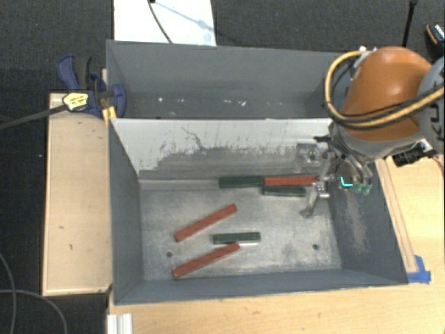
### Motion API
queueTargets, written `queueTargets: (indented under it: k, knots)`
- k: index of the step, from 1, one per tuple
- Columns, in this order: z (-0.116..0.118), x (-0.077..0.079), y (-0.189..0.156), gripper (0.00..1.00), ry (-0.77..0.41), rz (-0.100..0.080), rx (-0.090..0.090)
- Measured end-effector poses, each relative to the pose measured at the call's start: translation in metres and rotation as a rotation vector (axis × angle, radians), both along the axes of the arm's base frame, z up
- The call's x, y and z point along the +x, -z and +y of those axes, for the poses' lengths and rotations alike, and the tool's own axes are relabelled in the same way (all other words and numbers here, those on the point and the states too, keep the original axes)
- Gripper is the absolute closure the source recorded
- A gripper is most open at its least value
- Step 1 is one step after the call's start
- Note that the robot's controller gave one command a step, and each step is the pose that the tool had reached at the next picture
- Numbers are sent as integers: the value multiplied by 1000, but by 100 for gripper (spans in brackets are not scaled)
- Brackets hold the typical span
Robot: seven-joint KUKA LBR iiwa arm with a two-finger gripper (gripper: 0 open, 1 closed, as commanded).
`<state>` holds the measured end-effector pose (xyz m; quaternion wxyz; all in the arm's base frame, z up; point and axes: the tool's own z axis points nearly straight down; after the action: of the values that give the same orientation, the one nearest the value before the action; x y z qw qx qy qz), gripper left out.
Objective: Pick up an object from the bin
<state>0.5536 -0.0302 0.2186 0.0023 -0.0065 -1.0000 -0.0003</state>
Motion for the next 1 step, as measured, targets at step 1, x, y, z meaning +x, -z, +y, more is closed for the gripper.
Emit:
queueTargets:
  k: [1]
  knots:
    - [77,-32,140,0,-359,-1,3]
